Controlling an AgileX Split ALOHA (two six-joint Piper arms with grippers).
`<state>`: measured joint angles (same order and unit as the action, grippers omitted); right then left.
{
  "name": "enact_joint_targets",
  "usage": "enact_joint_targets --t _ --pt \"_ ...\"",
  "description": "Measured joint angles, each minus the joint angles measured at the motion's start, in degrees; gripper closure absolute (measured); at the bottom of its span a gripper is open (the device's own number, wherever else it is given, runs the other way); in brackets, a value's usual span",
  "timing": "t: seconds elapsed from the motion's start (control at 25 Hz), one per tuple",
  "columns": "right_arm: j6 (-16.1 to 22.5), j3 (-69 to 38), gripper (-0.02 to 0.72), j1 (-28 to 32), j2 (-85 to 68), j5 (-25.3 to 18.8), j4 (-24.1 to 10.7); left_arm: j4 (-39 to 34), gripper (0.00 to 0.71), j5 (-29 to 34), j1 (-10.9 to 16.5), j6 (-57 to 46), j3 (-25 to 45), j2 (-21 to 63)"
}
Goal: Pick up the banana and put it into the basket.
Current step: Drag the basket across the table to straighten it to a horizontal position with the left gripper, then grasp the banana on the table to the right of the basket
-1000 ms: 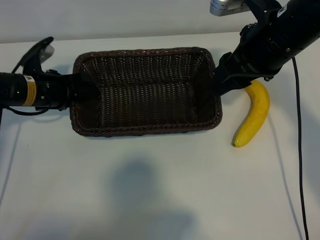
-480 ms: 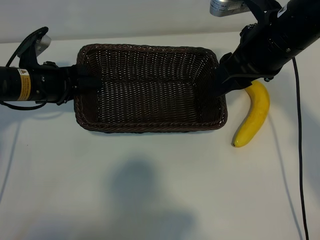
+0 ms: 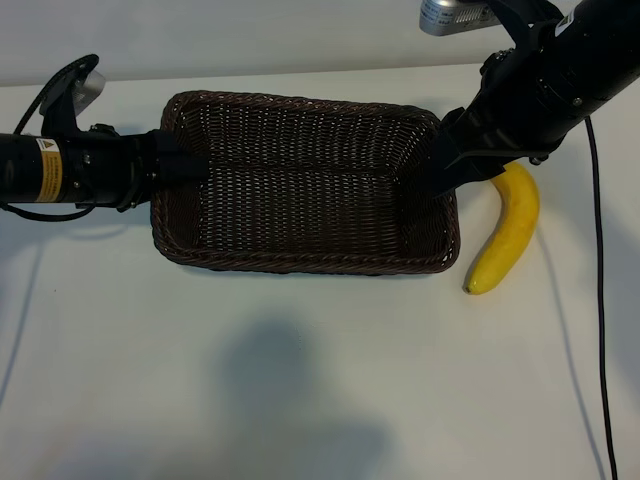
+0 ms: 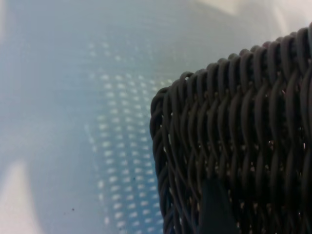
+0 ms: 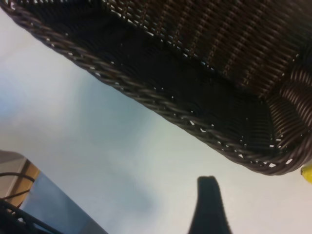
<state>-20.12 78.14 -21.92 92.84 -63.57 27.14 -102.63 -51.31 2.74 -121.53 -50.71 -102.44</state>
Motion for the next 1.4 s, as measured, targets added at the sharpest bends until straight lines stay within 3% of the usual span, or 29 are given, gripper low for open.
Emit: enact_joint_targets --t 0.24,0.56,0.76,1.16,1.4 --pt "0.0 0.0 0.189 0.0 0.0 -0.2 0.0 0.0 0.216 -0.1 0.0 0.0 0.0 0.0" --pt "0.0 0.0 0.189 0.0 0.0 -0.2 0.0 0.0 0.209 -3.4 3.1 0.0 0.0 0.0" --pt "0.0 0.0 0.189 0.0 0.0 -0.2 0.1 0.0 0.208 -3.6 3.1 0.2 0.0 0.0" --pt "0.0 0.0 0.189 0.0 0.0 -0.4 0.1 0.4 0.208 5.9 3.3 2.5 -1.1 7.1" --pt "0.0 0.0 0.189 0.0 0.0 -0.5 0.1 0.5 0.208 7.0 3.3 2.4 -1.1 7.9"
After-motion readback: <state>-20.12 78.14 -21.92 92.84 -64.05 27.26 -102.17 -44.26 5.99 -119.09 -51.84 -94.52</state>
